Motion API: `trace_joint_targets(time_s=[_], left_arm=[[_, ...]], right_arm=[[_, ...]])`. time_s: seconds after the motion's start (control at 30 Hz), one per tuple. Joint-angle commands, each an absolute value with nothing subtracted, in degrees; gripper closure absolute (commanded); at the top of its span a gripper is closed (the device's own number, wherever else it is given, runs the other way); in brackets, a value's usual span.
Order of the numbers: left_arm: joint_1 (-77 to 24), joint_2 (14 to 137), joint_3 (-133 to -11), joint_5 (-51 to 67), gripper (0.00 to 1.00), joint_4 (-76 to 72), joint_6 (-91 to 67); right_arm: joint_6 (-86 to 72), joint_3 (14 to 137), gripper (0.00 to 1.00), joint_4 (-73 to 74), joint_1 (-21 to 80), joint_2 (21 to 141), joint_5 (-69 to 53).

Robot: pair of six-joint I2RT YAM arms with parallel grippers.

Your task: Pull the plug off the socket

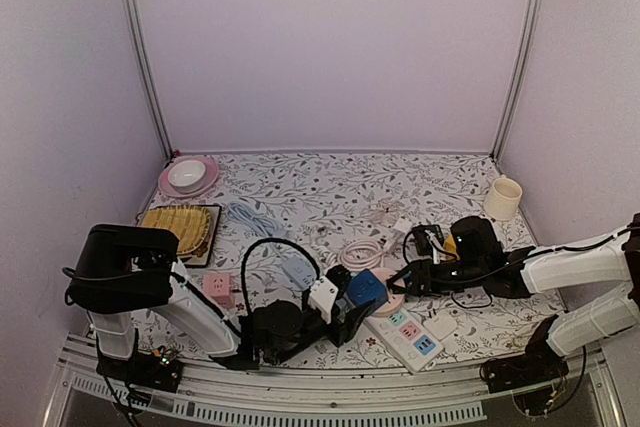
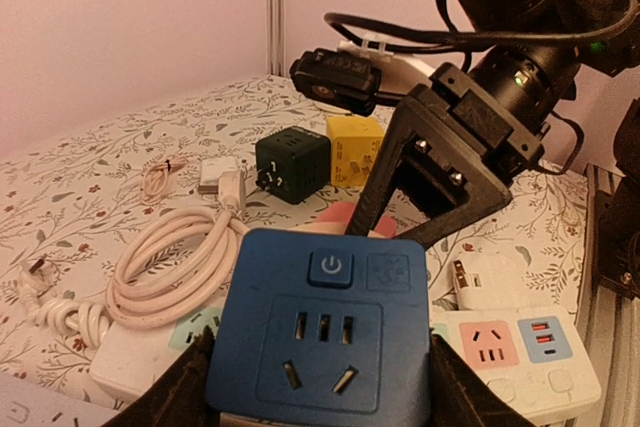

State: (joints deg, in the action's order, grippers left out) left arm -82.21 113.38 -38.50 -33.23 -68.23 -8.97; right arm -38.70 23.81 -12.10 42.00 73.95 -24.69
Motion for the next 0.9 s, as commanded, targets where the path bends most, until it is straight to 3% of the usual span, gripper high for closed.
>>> trace_joint_targets(time_s=[0.0, 0.3, 0.53, 0.67, 0.87], left_arm=[[-82.3, 115.2, -38.2, -32.8, 0.78, -63.6, -8.1], [-82.3, 115.0, -37.8, -33.0, 0.78, -64.0, -8.1], [-82.4, 115.1, -37.8, -33.1, 0.76, -64.2, -8.1], [-82.3, 114.9, -37.6, -33.2, 0.62, -64.5, -8.1], [-82.3, 115.0, -37.6, -33.2, 0.34, -64.6, -8.1]], right_arm=[[-41.7, 22.7, 0.46, -19.3, 43.4, 75.8, -28.8], [-43.5, 23.4, 0.51, -22.0, 44.3, 79.8, -27.6], [-44.1, 24.0, 0.71, -21.8, 44.3, 77.6, -27.3], [-44.1, 25.4, 0.88, -19.8, 44.6, 74.3, -26.4], [-40.7, 29.9, 0.96, -10.9, 46.4, 69.3, -21.1]])
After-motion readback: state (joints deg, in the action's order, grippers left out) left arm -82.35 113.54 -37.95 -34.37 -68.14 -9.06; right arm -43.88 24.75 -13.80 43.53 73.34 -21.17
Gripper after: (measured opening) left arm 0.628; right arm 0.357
